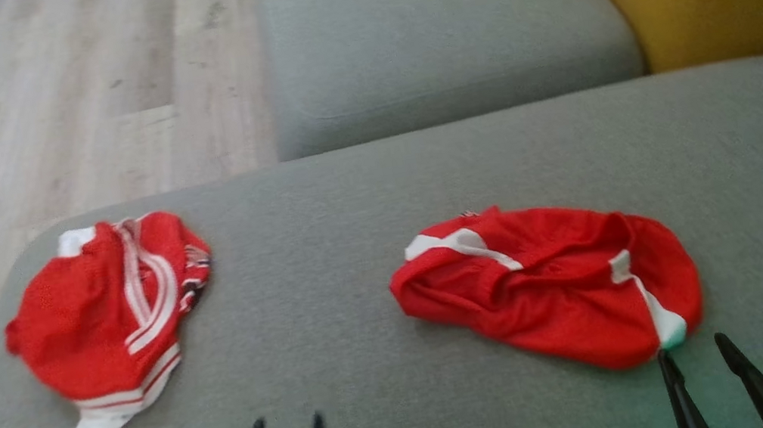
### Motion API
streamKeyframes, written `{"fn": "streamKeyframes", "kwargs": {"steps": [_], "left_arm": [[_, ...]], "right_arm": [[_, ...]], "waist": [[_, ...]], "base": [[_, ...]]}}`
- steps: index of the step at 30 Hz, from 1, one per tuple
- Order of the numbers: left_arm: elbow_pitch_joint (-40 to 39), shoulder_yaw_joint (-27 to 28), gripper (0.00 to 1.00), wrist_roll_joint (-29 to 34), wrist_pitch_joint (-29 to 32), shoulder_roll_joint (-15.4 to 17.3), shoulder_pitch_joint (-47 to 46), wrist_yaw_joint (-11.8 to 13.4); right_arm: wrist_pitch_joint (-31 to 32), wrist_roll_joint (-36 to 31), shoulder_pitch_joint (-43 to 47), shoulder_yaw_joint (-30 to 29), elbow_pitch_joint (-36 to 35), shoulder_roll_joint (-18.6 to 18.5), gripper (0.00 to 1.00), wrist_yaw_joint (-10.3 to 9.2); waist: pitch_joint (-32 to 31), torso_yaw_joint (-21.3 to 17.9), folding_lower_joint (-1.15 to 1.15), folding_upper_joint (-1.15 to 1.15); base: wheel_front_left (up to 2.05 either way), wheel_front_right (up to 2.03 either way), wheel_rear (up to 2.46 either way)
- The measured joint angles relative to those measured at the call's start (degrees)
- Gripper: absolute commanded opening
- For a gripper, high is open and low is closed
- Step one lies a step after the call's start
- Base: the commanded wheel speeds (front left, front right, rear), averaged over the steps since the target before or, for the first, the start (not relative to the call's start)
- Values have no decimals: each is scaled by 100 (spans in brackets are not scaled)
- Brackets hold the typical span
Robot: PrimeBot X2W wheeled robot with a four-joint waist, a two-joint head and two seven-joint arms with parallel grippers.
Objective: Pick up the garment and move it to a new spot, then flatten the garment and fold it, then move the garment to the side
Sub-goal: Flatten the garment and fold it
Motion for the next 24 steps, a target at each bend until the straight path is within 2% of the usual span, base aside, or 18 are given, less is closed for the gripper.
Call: {"fn": "streamKeyframes", "kwargs": {"steps": [6,12,15,19,24], "left_arm": [[409,-667,100,-249,-2,-5,-1143,-64],[1415,-1724,100,-740,-5,-22,-2285,-360],[1890,-2272,100,-1083,200,-24,-2929,-455],[2281,-2840,100,-1440,602,-42,-3971,-388],[2766,-3341,100,-1680,824,-48,-4957,-130]], "right_arm": [[0,-58,-196,27,1,1,100,0],[0,-163,-362,100,-13,-2,100,0],[0,-169,-390,164,-37,-2,100,0],[0,-141,-546,238,-62,-3,100,0],[0,-34,-844,393,-104,-2,100,0]], "waist": [[233,-584,1,0],[516,-1302,1,0],[687,-1646,1,0],[1014,-2013,1,0],[1460,-2402,2,0]], "base": [[0,0,0],[0,0,0],[0,0,0],[0,0,0],[0,0,0]]}}
